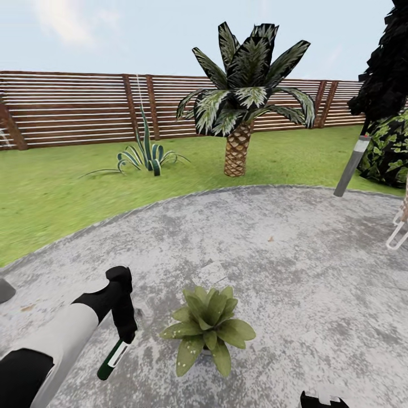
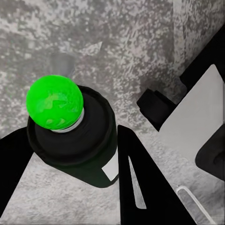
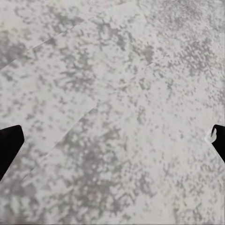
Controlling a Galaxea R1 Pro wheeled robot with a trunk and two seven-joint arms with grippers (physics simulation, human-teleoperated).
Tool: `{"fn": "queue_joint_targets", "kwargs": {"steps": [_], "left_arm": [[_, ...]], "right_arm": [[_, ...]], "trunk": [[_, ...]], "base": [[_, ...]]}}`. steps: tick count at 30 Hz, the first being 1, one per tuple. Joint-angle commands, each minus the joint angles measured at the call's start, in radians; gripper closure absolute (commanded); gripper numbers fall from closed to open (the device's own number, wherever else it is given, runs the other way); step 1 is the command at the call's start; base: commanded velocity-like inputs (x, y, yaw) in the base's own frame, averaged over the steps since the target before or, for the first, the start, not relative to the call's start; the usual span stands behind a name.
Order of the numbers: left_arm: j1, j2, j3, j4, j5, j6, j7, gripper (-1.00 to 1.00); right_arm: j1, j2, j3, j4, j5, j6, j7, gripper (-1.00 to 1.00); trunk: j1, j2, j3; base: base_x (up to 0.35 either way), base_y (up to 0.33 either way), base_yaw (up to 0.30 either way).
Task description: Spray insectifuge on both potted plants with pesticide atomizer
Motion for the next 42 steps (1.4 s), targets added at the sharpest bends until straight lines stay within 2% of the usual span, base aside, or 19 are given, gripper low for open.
{"fn": "queue_joint_targets", "kwargs": {"steps": [1,10,15,17,18,23,28,38,40,42], "left_arm": [[0.011,-0.003,-0.004,-0.003,-0.004,0.012,-0.008,1.0],[0.015,-0.006,0.006,-0.008,-0.002,0.021,0.01,1.0],[0.013,-0.009,0.007,-0.009,-0.002,0.022,0.011,1.0],[0.012,-0.008,0.007,-0.009,-0.002,0.024,0.011,1.0],[0.018,-0.003,0.013,-0.014,-0.003,0.03,0.017,1.0],[-0.009,-0.019,-0.013,-0.012,-0.013,0.007,-0.002,1.0],[-0.015,-0.023,-0.012,-0.011,-0.013,0.008,-0.008,1.0],[0.0,-0.025,-0.005,0.0,-0.009,0.017,-0.008,1.0],[0.018,-0.024,-0.002,0.002,-0.003,0.017,0.017,1.0],[0.048,-0.026,0.001,0.003,0.016,0.018,0.072,1.0]], "right_arm": [[-0.001,0.0,-0.008,0.002,0.011,-0.004,-0.004,-1.0],[-0.001,0.003,-0.008,0.0,0.008,-0.004,-0.007,-1.0],[-0.001,0.004,-0.009,-0.002,0.007,-0.004,-0.008,-1.0],[-0.001,-0.001,-0.009,0.0,0.009,-0.004,-0.004,-1.0],[-0.001,0.005,-0.007,0.002,0.013,-0.005,-0.003,-1.0],[-0.001,0.008,-0.008,0.0,0.012,-0.004,-0.007,-1.0],[-0.001,0.008,-0.008,-0.002,0.01,-0.004,-0.009,-1.0],[-0.001,0.006,-0.008,-0.002,0.008,-0.004,-0.01,-1.0],[-0.001,0.006,-0.008,-0.002,0.008,-0.004,-0.01,-1.0],[-0.001,0.005,-0.008,-0.003,0.008,-0.004,-0.01,-1.0]], "trunk": [[0.0,0.0,-0.001],[0.0,0.0,-0.001],[0.0,0.0,-0.001],[0.0,0.0,-0.001],[0.0,0.0,-0.001],[0.0,0.0,-0.001],[0.0,0.0,-0.001],[0.0,0.0,0.002],[0.0,0.0,0.003],[0.0,0.0,0.003]], "base": [[0.0,0.0,0.221],[0.02,-0.01,0.039],[0.204,-0.171,0.208],[0.17,-0.18,0.05],[0.0,0.0,0.0],[0.0,0.018,0.0],[-0.041,0.258,-0.004],[-0.001,0.044,-0.23],[0.0,0.0,-0.255],[0.0,0.0,-0.174]]}}
